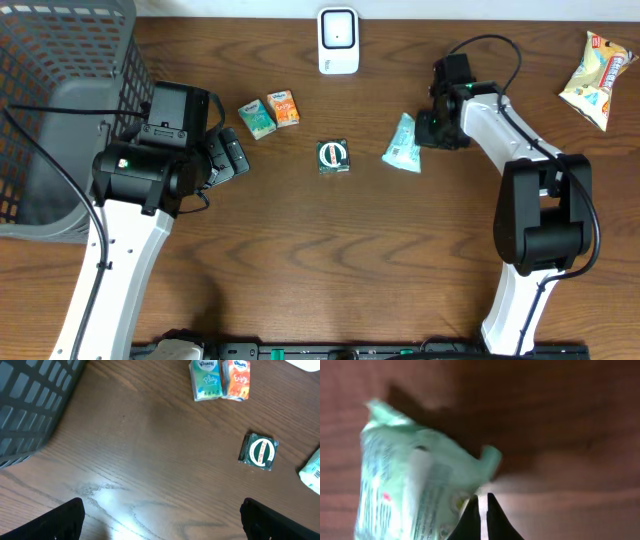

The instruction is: Scan the item barcode

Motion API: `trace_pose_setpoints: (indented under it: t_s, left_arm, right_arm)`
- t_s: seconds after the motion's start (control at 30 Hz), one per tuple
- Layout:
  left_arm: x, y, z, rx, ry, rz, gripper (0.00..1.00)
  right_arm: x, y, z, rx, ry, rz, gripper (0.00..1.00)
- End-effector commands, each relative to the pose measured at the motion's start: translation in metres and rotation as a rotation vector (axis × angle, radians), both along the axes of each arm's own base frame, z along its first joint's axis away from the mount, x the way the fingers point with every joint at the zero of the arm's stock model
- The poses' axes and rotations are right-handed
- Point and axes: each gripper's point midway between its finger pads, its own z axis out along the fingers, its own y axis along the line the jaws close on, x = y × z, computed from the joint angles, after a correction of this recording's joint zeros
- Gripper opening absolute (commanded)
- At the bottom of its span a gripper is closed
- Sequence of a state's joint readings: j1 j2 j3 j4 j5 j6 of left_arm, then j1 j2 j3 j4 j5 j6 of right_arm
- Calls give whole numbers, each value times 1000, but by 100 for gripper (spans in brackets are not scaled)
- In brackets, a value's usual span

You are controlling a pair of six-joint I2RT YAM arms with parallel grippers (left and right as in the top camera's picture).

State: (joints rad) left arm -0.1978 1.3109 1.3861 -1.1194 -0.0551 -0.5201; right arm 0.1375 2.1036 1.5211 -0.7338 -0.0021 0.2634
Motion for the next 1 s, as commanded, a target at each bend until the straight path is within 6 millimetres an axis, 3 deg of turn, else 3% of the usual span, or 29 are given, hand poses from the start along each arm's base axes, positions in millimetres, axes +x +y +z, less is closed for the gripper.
trace_pose_setpoints:
  t_s: [0.0,0.37,0.6,0.63,0.73,0.9,0.97]
  left_arm:
    - [0,3,2,7,-5,9,98]
    - [0,3,2,7,-5,9,98]
    - [0,3,2,7,-5,9,98]
    - [0,3,2,7,-5,9,98]
    - [0,3,2,7,-5,9,97]
    - [0,3,2,7,-5,9,98]
    - [0,3,2,7,-5,9,98]
  right_arm:
    - [10,12,6,51,-46,3,1]
    - [14,17,13,74,-71,41,2]
    - [23,14,56,73,-142,54,10]
    - [23,14,63,76,-156,55,13]
    - [22,19,71,106,-165,65,36]
    - [12,30,60,168,-117,85,54]
    - [9,34,53,188,-99,91,56]
